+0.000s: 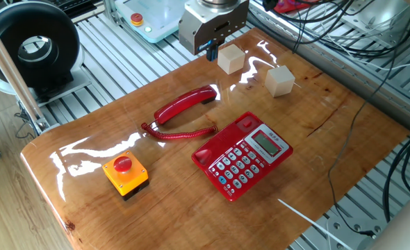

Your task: Place the handset of the telephone on the corresponding phone cradle

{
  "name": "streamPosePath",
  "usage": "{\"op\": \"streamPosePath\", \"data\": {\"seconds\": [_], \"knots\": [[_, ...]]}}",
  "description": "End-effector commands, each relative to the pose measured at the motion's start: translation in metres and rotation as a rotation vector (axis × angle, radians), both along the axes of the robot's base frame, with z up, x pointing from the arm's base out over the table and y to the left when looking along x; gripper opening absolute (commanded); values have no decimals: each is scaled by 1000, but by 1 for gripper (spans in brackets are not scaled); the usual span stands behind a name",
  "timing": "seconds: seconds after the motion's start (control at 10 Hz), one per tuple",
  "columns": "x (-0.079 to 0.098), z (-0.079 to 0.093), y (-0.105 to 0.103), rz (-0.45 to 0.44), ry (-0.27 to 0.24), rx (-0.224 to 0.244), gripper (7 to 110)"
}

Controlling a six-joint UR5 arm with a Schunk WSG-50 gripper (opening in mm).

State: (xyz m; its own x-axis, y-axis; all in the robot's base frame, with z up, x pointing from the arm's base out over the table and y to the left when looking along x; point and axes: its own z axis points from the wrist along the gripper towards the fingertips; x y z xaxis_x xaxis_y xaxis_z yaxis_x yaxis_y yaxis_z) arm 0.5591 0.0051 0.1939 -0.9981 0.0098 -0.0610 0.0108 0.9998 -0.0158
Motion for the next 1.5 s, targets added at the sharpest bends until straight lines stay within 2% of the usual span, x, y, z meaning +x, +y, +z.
{"op": "streamPosePath", "data": {"seconds": [0.0,0.2,0.3,0.8,0.9,1.0,1.1,1.2,1.4], "knots": [[3,1,4,0,-11,20,7],[0,1,5,3,-2,23,7],[4,0,11,12,0,50,7],[86,-8,13,40,7,70,7],[89,-16,13,100,11,59,7],[83,-20,7,191,48,21,7],[87,-24,10,207,49,-1,7],[92,-28,16,198,45,-1,7],[105,-49,15,197,34,-15,7]]}}
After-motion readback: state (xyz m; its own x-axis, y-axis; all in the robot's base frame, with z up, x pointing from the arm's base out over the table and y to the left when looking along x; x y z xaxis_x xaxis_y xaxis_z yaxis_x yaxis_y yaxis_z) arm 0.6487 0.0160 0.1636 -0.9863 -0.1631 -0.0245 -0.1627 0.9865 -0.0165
